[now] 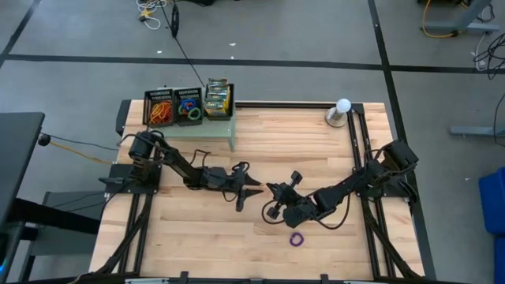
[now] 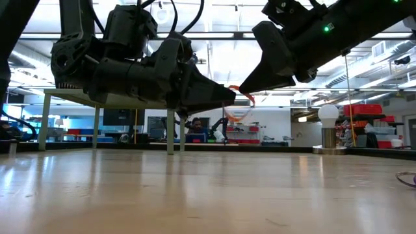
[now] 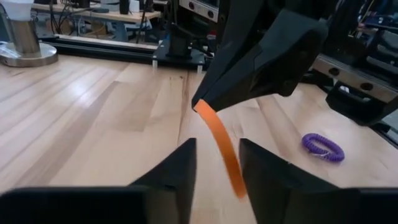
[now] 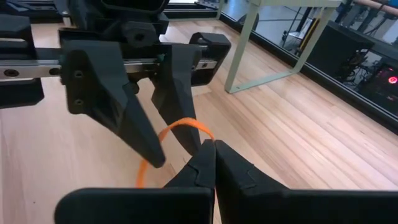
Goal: Pick & Place Office Desk Supplies
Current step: Put the orange rubber band into the left black bin on the shelf
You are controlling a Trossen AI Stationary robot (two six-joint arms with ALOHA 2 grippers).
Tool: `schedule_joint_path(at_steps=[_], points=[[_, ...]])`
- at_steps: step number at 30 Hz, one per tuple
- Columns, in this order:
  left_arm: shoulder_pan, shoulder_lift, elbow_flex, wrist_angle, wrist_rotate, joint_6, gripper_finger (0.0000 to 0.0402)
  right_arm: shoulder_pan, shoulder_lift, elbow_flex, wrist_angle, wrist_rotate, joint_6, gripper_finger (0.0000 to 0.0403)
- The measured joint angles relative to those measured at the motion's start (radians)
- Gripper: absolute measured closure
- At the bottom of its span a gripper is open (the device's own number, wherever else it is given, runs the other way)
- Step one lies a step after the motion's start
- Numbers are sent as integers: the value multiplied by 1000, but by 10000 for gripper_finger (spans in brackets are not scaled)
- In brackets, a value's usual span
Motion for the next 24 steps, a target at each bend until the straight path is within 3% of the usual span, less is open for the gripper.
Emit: schedule_joint_path(at_steps=[7,10,17,24], points=[[3,0,0,1,0,24,379,13,0,0,9,0,-13,400],[9,-27,-1,-77,-14,69,393,21,0,0,23,7,-18,391],[-3,-254,-2,-443,-203,104,395,26,0,0,22,13,-18,324],[-84,-558,-2,-793,-526,152,394,26,0,0,10,-17,-18,300]])
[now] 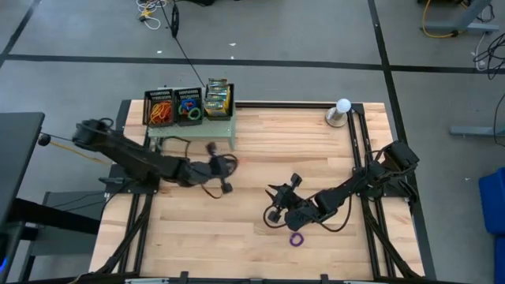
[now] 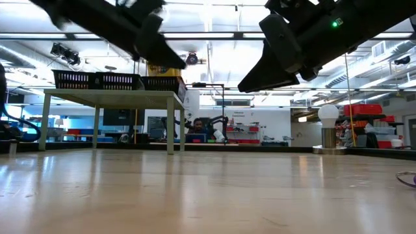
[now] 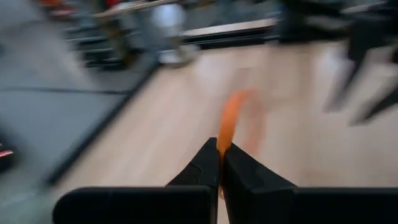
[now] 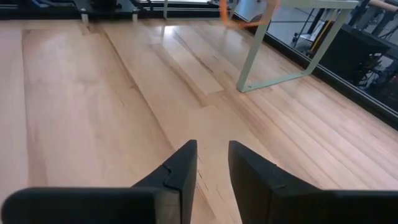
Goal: Pick & Place Office Desk Supplies
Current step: Put the orange rubber band into the left black bin on the shelf
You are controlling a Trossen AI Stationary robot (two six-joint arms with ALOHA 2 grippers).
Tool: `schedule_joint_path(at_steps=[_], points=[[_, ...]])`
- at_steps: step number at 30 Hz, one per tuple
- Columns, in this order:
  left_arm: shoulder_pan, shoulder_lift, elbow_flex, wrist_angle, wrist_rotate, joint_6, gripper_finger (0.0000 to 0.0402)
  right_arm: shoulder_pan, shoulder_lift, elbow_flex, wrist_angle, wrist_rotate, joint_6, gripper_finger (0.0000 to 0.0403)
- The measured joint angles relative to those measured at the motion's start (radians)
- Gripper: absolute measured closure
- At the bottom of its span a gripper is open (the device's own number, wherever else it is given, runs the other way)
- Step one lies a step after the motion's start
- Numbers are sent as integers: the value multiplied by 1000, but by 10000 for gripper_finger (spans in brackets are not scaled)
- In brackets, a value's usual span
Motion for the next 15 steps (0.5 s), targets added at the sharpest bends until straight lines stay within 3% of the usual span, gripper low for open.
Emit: schedule_joint_path(at_steps=[7,11,15], points=[[-86,-265,0,-326,-516,-12,394,0,0,0,-11,-3,0,323],[-81,-385,0,-432,-654,-19,394,0,0,0,-13,-5,0,338],[-15,-487,0,-514,-717,-21,394,0,0,0,-15,-16,0,348]])
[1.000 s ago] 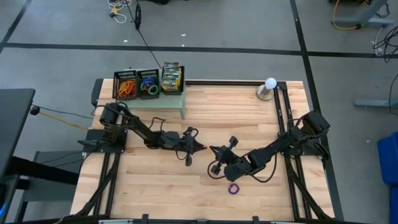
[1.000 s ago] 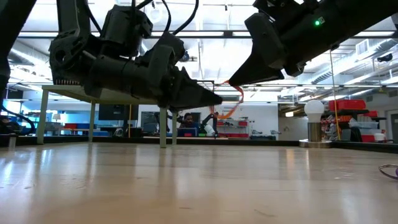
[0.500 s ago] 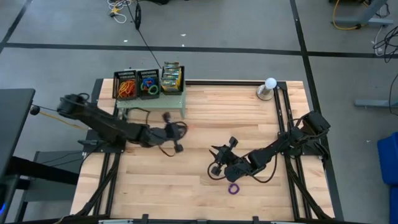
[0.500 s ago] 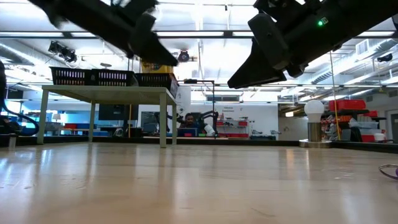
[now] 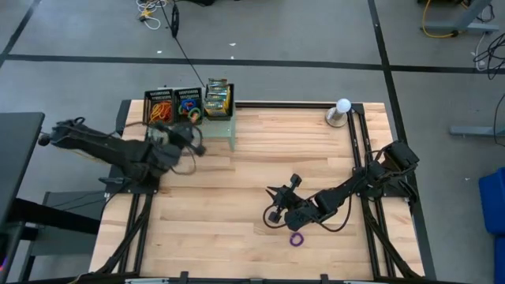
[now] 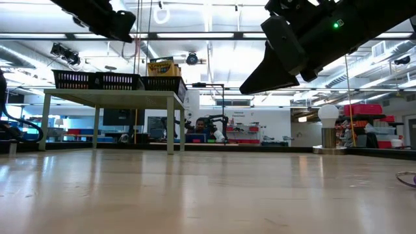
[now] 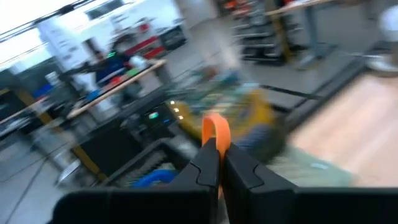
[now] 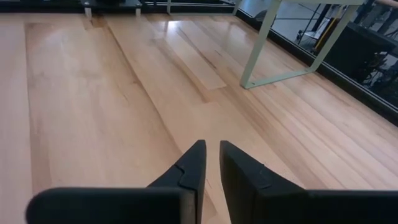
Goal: Pick & Place Office Desk Supplies
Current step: Put the orange rubber band into the left black bin on the shelf, then put the violet spring keychain into the middle black bin on the shelf
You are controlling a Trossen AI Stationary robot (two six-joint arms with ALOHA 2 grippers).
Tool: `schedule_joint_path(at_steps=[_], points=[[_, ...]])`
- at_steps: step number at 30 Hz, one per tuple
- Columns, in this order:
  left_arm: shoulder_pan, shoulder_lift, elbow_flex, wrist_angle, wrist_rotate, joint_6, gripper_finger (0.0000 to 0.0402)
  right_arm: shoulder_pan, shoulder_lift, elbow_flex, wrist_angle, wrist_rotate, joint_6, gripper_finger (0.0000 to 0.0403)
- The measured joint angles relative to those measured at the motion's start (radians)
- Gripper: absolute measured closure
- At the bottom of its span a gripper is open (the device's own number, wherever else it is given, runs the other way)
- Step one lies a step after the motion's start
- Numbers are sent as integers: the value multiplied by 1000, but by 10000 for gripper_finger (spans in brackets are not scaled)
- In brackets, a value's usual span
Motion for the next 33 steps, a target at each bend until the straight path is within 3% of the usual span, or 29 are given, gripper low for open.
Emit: schedule_joint_path(at_steps=[10,17,21,33], points=[[308,-237,0,-195,22,-41,394,0,0,0,-11,-8,0,353],[585,-251,0,-375,175,-130,394,-1,0,0,-11,-8,3,353],[706,-232,0,-389,218,-144,388,-1,0,0,-11,-8,3,353],[725,-238,0,-404,254,-30,267,-11,0,0,-12,-12,3,353]])
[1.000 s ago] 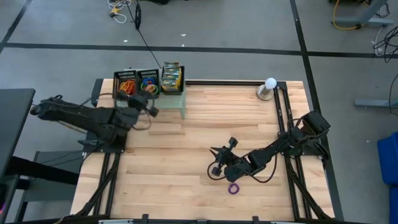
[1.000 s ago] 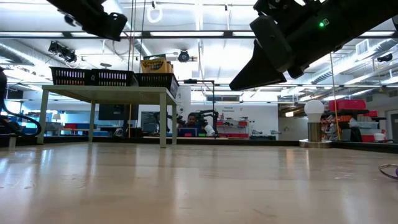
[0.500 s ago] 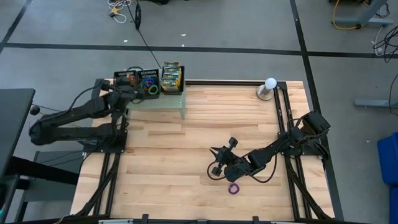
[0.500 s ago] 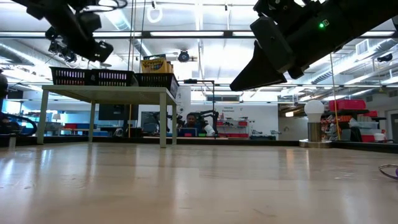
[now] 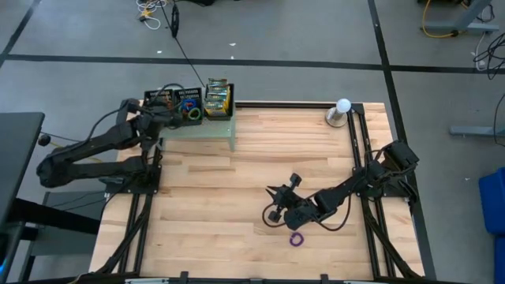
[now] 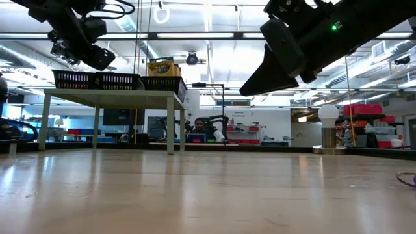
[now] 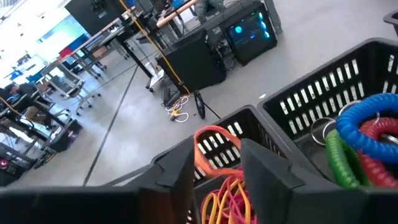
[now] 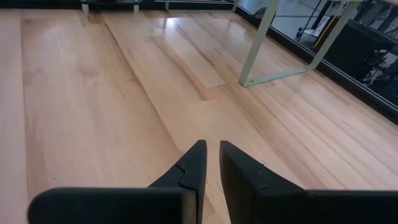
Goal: Pick & Place Office Desk Supplies
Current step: Put the violet spring keychain into the middle black bin on the shelf
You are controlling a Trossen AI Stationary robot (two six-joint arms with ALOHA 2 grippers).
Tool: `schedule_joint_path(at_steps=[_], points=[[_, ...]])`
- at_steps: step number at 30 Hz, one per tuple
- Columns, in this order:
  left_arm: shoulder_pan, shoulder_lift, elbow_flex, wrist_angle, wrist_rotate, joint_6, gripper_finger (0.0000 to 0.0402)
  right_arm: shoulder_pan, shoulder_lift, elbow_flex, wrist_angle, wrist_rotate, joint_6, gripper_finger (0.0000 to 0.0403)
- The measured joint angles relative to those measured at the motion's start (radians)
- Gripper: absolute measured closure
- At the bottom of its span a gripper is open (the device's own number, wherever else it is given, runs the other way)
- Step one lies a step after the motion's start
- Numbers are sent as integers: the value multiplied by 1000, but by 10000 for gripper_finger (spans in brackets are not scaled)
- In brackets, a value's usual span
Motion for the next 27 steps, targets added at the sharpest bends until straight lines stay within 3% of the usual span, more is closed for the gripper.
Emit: schedule_joint_path(at_steps=[7,11,15,21,27], points=[[-7,-47,54,-126,26,-1,228,-5,0,0,-7,-44,-4,353],[-74,-90,81,-190,237,-38,253,-4,-7,0,-32,-146,-11,353],[-228,-111,47,-149,429,-29,313,9,-31,0,-77,-215,-9,353],[-537,-51,-82,77,448,25,391,49,-73,1,-178,-244,0,353],[-788,75,-208,537,453,127,386,103,-114,1,-310,-363,152,346]])
